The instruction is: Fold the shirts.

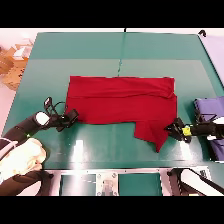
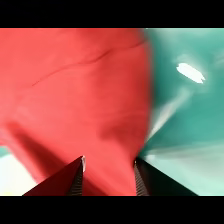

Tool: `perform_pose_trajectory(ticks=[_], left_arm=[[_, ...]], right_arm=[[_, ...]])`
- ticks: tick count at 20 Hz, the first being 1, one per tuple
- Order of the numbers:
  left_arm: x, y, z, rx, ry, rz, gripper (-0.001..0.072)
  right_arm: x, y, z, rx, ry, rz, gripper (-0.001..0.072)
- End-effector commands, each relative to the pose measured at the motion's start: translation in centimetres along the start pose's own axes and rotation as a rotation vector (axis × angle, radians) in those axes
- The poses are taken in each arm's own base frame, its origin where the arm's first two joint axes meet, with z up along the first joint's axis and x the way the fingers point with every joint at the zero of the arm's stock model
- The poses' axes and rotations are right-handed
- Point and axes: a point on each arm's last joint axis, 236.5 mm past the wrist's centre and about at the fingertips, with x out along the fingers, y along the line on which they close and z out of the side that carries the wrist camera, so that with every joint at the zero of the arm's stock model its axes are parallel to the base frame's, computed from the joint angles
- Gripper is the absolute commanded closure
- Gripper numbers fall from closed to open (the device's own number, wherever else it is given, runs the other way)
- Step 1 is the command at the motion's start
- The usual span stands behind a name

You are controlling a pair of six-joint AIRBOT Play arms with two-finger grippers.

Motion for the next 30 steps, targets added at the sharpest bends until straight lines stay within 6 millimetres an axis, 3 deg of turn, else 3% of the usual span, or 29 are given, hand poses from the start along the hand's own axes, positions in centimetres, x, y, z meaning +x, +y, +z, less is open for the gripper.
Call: perform_pose_trajectory(ticks=[1,2,3,4,7,12,14,17,20,26,30], left_arm=[[0.0,0.1,-0.2,0.006,0.009,0.003,0.0688],[0.0,0.1,-0.2,0.007,0.01,0.003,0.0687],[0.0,0.0,-0.4,0.017,0.018,0.004,0.0687],[-0.2,-0.2,-0.7,0.068,0.042,0.006,0.0687],[-1.7,-1.8,-2.0,0.246,0.15,0.009,0.0688],[-4.5,0.7,-5.2,0.367,0.356,0.144,0.0689],[-5.4,0.9,-5.2,0.395,0.352,0.157,0.0689],[-6.7,0.9,-4.1,0.426,0.293,0.175,0.0688],[-6.9,-0.3,-3.2,0.44,0.26,0.155,0.0688],[-9.0,-6.1,1.7,0.538,0.111,0.083,0.0689],[-7.1,-9.0,5.3,0.56,0.091,0.091,0.0689]], right_arm=[[2.0,1.0,-0.1,0.02,-0.038,0.107,0.0339],[2.0,2.2,0.0,-0.002,-0.044,0.158,0.0412],[1.7,3.2,-0.1,-0.04,-0.044,0.2,0.0578],[1.3,4.0,-0.3,-0.086,-0.029,0.224,0.0691],[-0.5,4.9,-0.6,-0.16,0.003,0.215,0.0692],[-3.5,0.2,0.0,-0.138,-0.029,-0.075,0.0692],[-3.8,-0.7,-0.2,-0.129,-0.026,-0.118,0.0692],[-3.9,-0.2,-0.8,-0.114,-0.003,-0.095,0.0692],[-5.4,4.0,-0.1,-0.164,-0.026,0.033,0.0692],[-10.9,12.1,4.8,-0.346,-0.217,0.12,0.0692],[-11.4,17.2,9.6,-0.396,-0.274,0.171,0.0692]])
